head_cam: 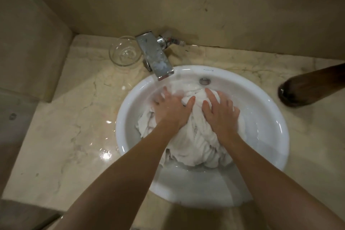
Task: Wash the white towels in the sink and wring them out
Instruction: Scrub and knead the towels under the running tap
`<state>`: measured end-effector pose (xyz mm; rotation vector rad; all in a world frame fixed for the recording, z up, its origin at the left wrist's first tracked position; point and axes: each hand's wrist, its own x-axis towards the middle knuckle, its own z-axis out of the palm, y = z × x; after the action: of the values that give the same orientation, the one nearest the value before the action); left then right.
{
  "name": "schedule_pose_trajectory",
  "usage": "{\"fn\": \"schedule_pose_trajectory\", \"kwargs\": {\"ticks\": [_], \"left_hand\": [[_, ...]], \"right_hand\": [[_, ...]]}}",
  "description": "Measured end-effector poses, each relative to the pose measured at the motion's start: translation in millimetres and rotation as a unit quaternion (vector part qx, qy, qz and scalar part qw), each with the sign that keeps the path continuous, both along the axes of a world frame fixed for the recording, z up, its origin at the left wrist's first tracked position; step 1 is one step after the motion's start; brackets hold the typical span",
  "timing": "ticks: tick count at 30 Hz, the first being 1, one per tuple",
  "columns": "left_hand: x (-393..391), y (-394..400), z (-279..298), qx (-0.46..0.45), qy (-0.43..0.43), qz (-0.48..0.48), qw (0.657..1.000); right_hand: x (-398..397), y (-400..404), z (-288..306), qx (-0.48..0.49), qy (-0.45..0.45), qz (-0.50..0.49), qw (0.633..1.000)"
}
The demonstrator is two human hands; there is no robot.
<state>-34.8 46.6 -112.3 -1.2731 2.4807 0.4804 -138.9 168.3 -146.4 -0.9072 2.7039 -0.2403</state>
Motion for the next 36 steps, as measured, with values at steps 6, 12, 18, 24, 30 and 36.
{"fn": "schedule_pose_trajectory", "kwargs": {"ticks": [6,12,18,24,30,36], "left_hand": [[-10.4,-11.1,-20.9,-0.03,0.113,0.078,0.99],[-4.7,-13.2,-18.3,-0.021,0.21,0.116,0.971],[33.5,-7.8,-8.0,0.081,0.178,-0.024,0.98],[50.1,14.1,27.3,0.155,0.16,0.025,0.975],[61.5,31.4,22.8,0.094,0.167,0.068,0.979],[14.9,30.8,0.8,0.041,0.041,0.025,0.998]], "right_hand": [[-14.9,-5.6,-17.8,-0.07,0.094,0.012,0.993],[-21.6,-15.3,-14.1,-0.088,0.148,0.014,0.985],[-39.3,-6.9,6.9,0.013,-0.153,-0.024,0.988],[-33.3,43.6,43.3,-0.063,-0.368,-0.119,0.92],[-14.1,62.2,68.2,-0.123,-0.37,-0.104,0.915],[19.6,42.0,48.5,0.054,-0.14,-0.015,0.989]]}}
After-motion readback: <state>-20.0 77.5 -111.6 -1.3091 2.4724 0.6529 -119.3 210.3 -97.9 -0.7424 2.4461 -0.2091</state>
